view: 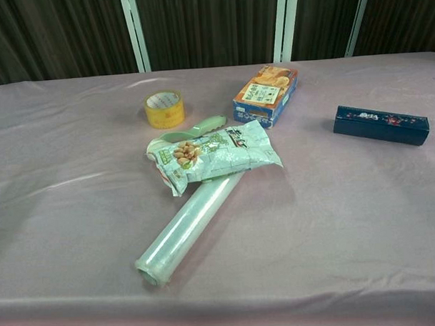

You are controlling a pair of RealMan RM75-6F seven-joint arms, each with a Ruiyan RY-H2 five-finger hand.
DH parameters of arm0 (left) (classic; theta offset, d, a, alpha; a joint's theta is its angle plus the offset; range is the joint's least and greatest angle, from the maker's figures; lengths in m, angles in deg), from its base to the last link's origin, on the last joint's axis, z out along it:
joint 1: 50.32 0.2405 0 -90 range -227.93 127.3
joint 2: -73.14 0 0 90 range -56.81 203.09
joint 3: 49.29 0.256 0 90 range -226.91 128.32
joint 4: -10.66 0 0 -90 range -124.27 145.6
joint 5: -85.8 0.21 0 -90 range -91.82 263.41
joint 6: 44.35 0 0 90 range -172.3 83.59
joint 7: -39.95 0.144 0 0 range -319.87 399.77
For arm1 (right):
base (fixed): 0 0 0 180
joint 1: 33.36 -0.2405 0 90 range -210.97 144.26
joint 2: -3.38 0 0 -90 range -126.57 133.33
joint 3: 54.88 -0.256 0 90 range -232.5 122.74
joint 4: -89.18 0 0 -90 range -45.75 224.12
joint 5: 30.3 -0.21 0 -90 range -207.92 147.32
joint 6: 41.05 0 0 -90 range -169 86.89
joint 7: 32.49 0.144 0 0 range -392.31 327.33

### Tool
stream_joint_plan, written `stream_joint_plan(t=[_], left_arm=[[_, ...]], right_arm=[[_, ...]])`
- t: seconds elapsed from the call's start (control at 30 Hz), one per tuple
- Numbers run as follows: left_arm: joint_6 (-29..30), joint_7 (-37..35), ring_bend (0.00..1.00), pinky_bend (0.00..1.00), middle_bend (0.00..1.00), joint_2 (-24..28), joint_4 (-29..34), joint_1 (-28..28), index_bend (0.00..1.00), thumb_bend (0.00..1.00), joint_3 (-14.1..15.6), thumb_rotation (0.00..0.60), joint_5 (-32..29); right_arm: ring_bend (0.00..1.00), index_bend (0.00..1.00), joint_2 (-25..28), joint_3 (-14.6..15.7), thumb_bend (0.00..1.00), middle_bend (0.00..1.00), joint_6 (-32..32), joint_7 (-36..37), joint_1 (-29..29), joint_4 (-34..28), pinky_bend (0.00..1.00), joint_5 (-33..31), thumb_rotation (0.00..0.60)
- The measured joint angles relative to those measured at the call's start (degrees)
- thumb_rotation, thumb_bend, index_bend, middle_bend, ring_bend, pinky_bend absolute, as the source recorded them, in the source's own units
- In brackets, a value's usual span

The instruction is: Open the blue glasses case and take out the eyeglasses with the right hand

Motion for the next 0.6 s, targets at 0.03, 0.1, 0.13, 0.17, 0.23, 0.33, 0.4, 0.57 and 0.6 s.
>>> stream_joint_plan(t=[0.03,0.1,0.13,0.17,0.23,0.33,0.4,0.57,0.6], left_arm=[[0.0,0.1,0.00,0.03,0.06,0.0,0.1,0.0,0.00,0.42,0.0,0.600,0.0],[0.0,0.3,0.00,0.03,0.06,0.0,0.2,0.1,0.00,0.42,0.1,0.600,-0.1],[0.1,0.3,0.00,0.03,0.06,0.0,0.2,0.1,0.00,0.42,0.0,0.600,-0.1],[0.2,0.3,0.00,0.03,0.06,0.0,0.3,0.1,0.00,0.42,0.0,0.600,-0.2],[0.2,0.2,0.00,0.03,0.06,0.1,0.3,0.1,0.00,0.42,0.0,0.600,-0.2],[0.2,-0.3,0.00,0.03,0.06,0.2,0.3,0.0,0.00,0.42,0.0,0.600,-0.2],[0.2,-0.3,0.00,0.03,0.06,0.2,0.3,0.0,0.00,0.42,0.0,0.600,-0.1],[-0.2,-0.8,0.00,0.03,0.04,0.3,0.1,-0.2,0.00,0.42,-0.4,0.600,-0.8],[-0.2,-0.8,0.00,0.03,0.04,0.3,0.1,-0.3,0.00,0.42,-0.5,0.600,-0.9]], right_arm=[[0.00,0.00,-0.1,-0.1,0.21,0.00,0.1,-0.1,-0.1,0.1,0.00,-0.1,0.600],[0.00,0.00,-0.3,-0.3,0.21,0.00,0.2,-0.3,-0.2,0.3,0.00,-0.3,0.600],[0.00,0.00,-0.4,-0.4,0.21,0.00,0.3,-0.3,-0.3,0.3,0.00,-0.5,0.600],[0.00,0.00,-0.4,-0.5,0.21,0.00,0.5,-0.3,-0.4,0.4,0.00,-0.8,0.600],[0.00,0.00,-0.8,-1.1,0.21,0.00,1.2,-0.2,-0.8,0.8,0.00,-1.8,0.600],[0.00,0.00,-1.5,-2.1,0.21,0.00,2.7,-0.1,-1.8,1.8,0.00,-3.3,0.600],[0.00,0.01,-1.8,-2.5,0.21,0.00,3.2,0.0,-2.2,2.2,0.00,-3.8,0.600],[0.00,0.05,-3.7,-4.8,0.21,0.00,7.4,-0.9,-5.3,5.2,0.00,-6.8,0.600],[0.00,0.07,-4.2,-5.5,0.21,0.00,8.8,-1.3,-6.5,6.1,0.00,-7.7,0.600]])
